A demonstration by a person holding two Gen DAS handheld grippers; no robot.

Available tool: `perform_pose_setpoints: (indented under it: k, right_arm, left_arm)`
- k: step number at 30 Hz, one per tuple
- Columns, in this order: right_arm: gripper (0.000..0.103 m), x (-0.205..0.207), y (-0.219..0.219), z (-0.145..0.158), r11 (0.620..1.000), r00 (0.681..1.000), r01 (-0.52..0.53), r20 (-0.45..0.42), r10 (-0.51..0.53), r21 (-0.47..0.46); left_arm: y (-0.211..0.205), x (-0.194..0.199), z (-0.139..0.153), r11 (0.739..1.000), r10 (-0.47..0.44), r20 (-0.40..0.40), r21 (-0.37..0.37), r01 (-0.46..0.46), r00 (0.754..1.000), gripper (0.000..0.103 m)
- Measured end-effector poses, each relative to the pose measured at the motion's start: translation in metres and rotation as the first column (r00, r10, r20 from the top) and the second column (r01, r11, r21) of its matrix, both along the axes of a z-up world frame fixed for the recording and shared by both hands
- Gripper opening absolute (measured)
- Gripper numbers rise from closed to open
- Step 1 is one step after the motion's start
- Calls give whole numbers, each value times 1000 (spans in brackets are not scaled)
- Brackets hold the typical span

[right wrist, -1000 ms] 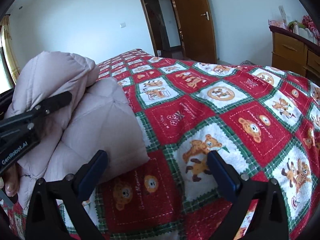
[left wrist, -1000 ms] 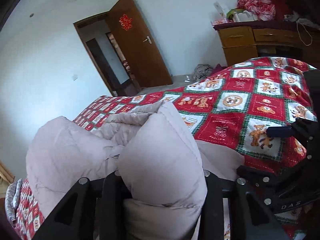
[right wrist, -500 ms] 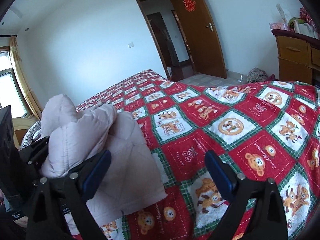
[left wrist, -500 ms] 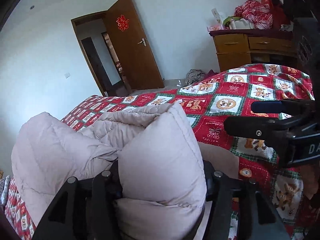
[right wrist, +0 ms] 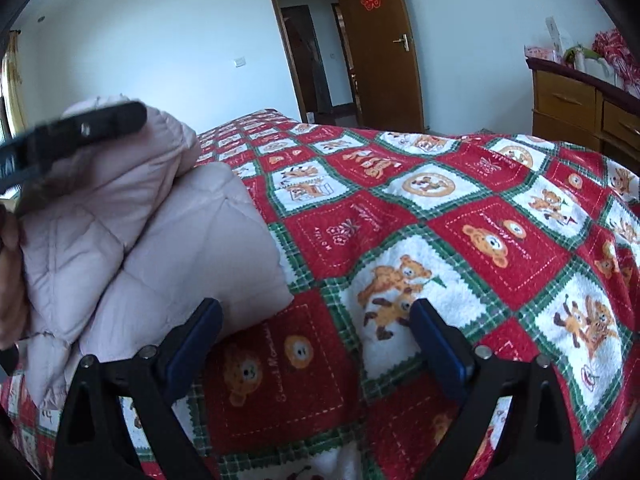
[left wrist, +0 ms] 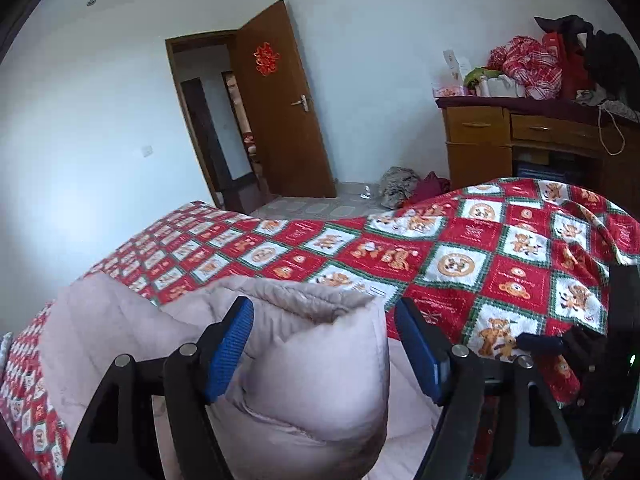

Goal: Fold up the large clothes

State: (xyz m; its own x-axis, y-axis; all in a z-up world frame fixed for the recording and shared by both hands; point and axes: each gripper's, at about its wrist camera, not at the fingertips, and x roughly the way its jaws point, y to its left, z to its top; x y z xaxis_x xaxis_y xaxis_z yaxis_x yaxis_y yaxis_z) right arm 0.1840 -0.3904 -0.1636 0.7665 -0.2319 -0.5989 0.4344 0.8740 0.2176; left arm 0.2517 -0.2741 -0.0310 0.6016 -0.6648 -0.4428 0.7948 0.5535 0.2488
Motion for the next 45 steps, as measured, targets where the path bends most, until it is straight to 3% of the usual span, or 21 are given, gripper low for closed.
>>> perform_pose_setpoints:
  k: [2,4,5,6,7,8,9,12,14,17,19,23,26,27,29,32,35,40,45]
  right_arm:
    - [98,-1,-2,-1,1000,1000,1,14,-1,3]
    - [98,-3,-4,-1,1000,1000,-1,24,1,11]
    - [98,-2,-4,-1,1000,1000,-3,23,2,9]
    - [98,-2,-4,-1,1000,1000,-4,24,4,5]
    - [98,-2,-3,-1,1000,1000,-6,26,6,2]
    - [98,-3,-3,-1,1000,1000,-8,29,8,3]
    - [98,-3,-2,0,1000,999,-11,34,11,12]
    - [98,-2,3,9,998,996,-42,76,38,46]
    - [98,-1,14,24,996,990,-80,121,76,29]
    - [98,0,37,51,986,967,-163,193,164,-23]
    - [98,4,53,69,974,949,-216,221,227,-72]
    - [95,23,70,108,950,917,-273,255,305,-154]
    - [82,49,60,123,950,919,-286,246,309,-126]
    - [79,55,54,121,954,923,-282,242,298,-100]
    - [62,72,37,110,962,938,-272,211,273,-34]
    - [52,86,22,86,970,963,-242,123,241,-9]
    - [51,90,10,59,972,972,-231,41,230,36]
    - [51,90,0,35,973,975,-222,5,222,59]
    - [51,96,-10,17,966,973,-227,-7,229,125]
  left_arm:
    - [21,-15,30,994,25,80,-104,-17,997,74]
    - [52,-22,56,966,168,175,-224,-126,970,74]
    - [71,-22,67,933,272,204,-294,-206,941,82]
    - [92,-17,74,890,365,201,-363,-277,909,96]
    - [116,-8,77,830,469,178,-423,-363,865,100]
    - [132,4,75,787,542,154,-439,-434,826,100]
    - [146,22,69,759,585,109,-421,-496,804,100]
    - [176,87,29,688,680,-76,-276,-671,729,100]
    - [182,123,-4,677,687,-196,-175,-715,699,100]
    - [171,147,-38,702,647,-311,-114,-703,696,100]
    - [152,142,-39,730,613,-303,-133,-670,729,100]
    - [88,128,-31,836,534,-149,-52,-546,832,100]
    - [48,113,-33,873,487,-33,34,-486,873,100]
    - [38,111,-34,878,476,-9,56,-475,879,100]
    - [27,112,-39,879,473,-10,74,-471,881,100]
    - [23,119,-46,877,479,-44,74,-476,877,100]
    - [17,122,-54,875,480,-49,88,-475,876,100]
    - [8,123,-63,876,474,-15,116,-469,881,100]
    - [8,132,-67,883,461,-70,128,-451,884,101]
